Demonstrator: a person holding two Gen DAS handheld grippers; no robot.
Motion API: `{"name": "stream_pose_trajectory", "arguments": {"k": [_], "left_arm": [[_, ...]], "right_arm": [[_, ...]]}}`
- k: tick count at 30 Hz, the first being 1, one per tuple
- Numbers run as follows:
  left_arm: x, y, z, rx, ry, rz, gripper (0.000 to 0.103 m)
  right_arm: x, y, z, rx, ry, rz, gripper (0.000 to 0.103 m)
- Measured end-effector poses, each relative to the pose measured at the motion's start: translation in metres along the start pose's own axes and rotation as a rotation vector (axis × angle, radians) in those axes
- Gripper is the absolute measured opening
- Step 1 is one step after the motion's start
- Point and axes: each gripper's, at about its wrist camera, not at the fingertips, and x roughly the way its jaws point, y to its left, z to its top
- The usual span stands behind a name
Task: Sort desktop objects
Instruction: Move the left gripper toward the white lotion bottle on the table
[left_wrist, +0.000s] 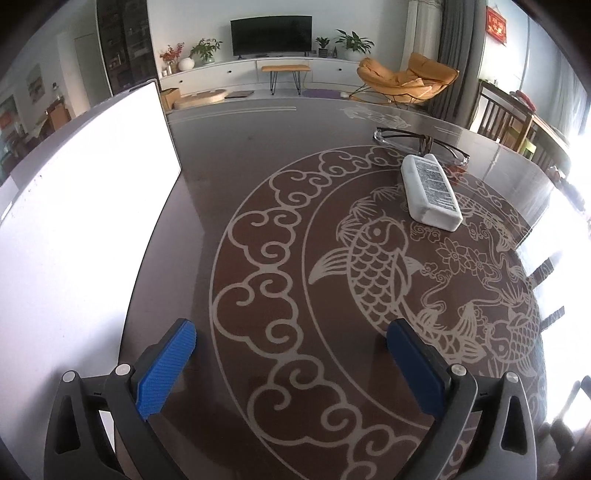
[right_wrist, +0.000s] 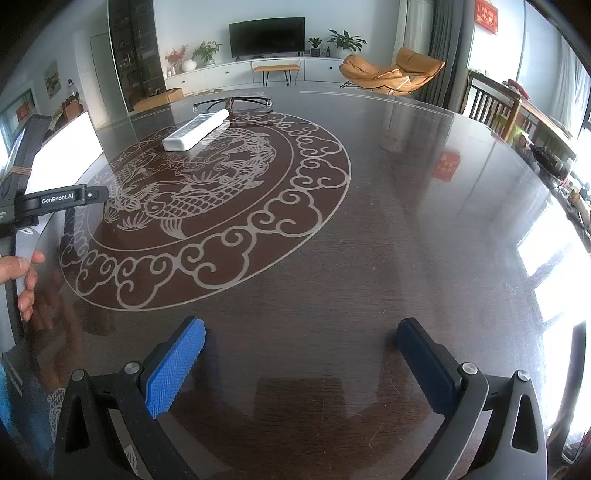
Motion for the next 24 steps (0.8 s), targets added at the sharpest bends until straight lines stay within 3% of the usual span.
{"name": "stream_pose_trajectory", "arguments": {"k": [10, 17, 24], "left_arm": [[0.0, 0.0, 0.004, 0.027, 0.004, -0.024, 0.103], [-0.001, -0.053, 0.002, 0.218, 0.005, -0.155, 0.103], [0.034, -0.099, 0.057, 0.234, 0.001, -0.167, 0.103]], "right_arm": [[0.0, 0.0, 0.0, 0.0, 0.0, 0.0, 0.103], [0.0, 0.0, 0.0, 0.0, 0.0, 0.0, 0.103], [0.0, 0.0, 0.0, 0.0, 0.0, 0.0, 0.103]]}}
